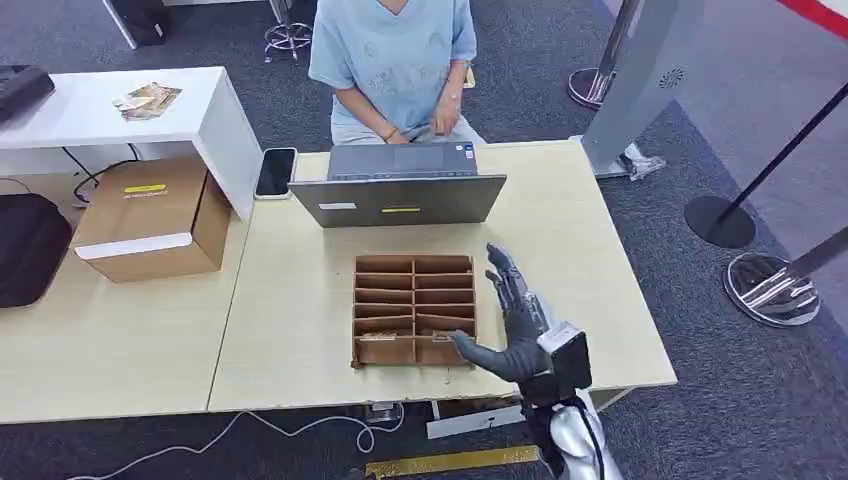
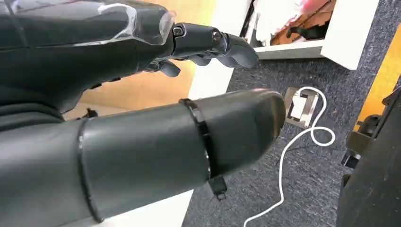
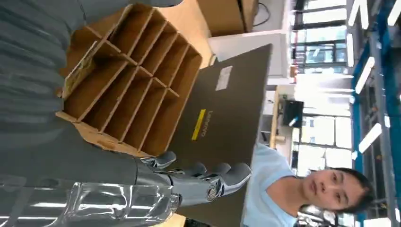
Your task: Pass the card to the sensor for recognition and then transmit it.
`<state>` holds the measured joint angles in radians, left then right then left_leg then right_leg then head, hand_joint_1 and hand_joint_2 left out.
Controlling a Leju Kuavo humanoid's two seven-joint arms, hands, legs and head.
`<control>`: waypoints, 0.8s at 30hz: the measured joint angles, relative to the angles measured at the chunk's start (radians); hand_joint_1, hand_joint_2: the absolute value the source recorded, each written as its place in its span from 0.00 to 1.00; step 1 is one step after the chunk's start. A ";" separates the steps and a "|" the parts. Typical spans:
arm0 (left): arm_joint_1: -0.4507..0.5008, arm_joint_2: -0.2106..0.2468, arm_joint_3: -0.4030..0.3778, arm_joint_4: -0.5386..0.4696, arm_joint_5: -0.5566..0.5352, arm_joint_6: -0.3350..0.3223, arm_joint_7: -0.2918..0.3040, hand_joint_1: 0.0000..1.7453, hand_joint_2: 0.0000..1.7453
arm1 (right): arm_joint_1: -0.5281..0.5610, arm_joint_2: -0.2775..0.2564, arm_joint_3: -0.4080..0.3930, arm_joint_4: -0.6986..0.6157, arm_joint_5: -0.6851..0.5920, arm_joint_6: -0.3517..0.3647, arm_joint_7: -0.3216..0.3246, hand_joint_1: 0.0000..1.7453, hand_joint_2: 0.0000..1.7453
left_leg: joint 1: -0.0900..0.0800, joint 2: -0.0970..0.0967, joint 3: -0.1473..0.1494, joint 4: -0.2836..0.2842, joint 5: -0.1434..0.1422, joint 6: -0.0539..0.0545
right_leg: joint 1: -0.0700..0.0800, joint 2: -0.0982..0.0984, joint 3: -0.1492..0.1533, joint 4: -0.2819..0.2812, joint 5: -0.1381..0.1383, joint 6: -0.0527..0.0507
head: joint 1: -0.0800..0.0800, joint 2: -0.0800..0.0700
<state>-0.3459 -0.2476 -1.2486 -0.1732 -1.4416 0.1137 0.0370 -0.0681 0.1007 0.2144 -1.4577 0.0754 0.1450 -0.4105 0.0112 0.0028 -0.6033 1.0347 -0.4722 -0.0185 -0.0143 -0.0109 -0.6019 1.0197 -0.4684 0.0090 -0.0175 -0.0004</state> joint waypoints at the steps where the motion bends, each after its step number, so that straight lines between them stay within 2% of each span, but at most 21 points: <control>1: 0.000 0.000 0.000 0.000 0.000 0.000 -0.001 0.00 0.00 | 0.001 0.002 0.000 -0.013 -0.014 -0.002 -0.015 0.00 1.00 | 0.000 0.000 0.000 0.000 0.000 0.000 | 0.000 0.000 0.000 0.000 0.000 0.000 | 0.000 0.000; 8: 0.000 0.000 0.000 0.000 -0.003 0.000 -0.024 0.00 0.00 | -0.064 0.006 0.084 -0.117 0.119 -0.121 -0.074 0.00 1.00 | 0.000 0.001 0.000 0.000 0.000 0.000 | 0.000 0.000 0.000 0.000 0.000 0.000 | 0.000 0.000; 11: 0.000 0.000 0.000 0.000 0.004 0.000 -0.037 0.00 0.00 | -0.128 0.006 0.138 -0.133 0.249 -0.256 -0.078 0.00 1.00 | 0.000 0.000 0.000 0.000 0.001 0.000 | 0.000 0.000 0.000 0.001 0.001 0.000 | 0.000 0.000; 13: 0.000 0.000 0.000 0.000 0.013 0.000 -0.043 0.00 0.00 | -0.180 0.007 0.175 -0.133 0.394 -0.377 -0.060 0.00 1.00 | 0.000 0.001 0.000 0.000 0.001 -0.001 | 0.000 0.001 0.000 0.001 0.001 0.000 | 0.000 0.000; 16: 0.000 0.000 0.000 0.000 0.026 0.000 -0.063 0.00 0.00 | -0.275 0.010 0.222 -0.122 0.652 -0.555 0.008 0.00 1.00 | 0.000 0.000 0.000 0.000 0.002 -0.001 | 0.000 0.001 0.000 0.001 0.001 0.000 | 0.000 0.000; 20: 0.000 0.000 0.000 0.000 0.048 0.000 -0.090 0.00 0.00 | -0.433 0.021 0.257 -0.038 0.932 -0.696 0.121 0.00 1.00 | 0.000 0.000 0.000 0.000 0.003 -0.001 | 0.000 0.001 0.000 0.001 0.002 -0.001 | 0.000 0.000; 21: 0.001 0.000 0.000 0.000 0.057 0.000 -0.093 0.00 0.00 | -0.474 0.022 0.263 -0.003 1.062 -0.751 0.172 0.00 1.00 | 0.000 0.000 0.000 0.000 0.003 -0.001 | 0.000 0.000 0.000 0.001 0.002 -0.001 | 0.000 0.000; 22: 0.001 0.000 0.000 0.000 0.060 0.000 -0.093 0.00 0.00 | -0.518 0.023 0.270 0.031 1.169 -0.785 0.213 0.00 1.00 | 0.000 0.000 0.000 0.000 0.003 -0.001 | 0.000 0.000 0.001 0.002 0.002 -0.001 | 0.000 0.000; 24: 0.001 0.000 0.000 0.000 0.068 0.000 -0.093 0.00 0.00 | -0.598 0.026 0.282 0.109 1.362 -0.796 0.307 0.00 1.00 | 0.000 0.000 0.000 0.000 0.003 -0.001 | 0.000 0.000 0.001 0.002 0.002 -0.001 | 0.000 0.000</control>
<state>-0.3446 -0.2472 -1.2482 -0.1736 -1.3733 0.1137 -0.0565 -0.6661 0.1263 0.4963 -1.3487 1.4374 -0.6512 -0.1036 0.0114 0.0028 -0.6032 1.0347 -0.4689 -0.0196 -0.0143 -0.0107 -0.6013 1.0216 -0.4663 0.0076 -0.0179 -0.0004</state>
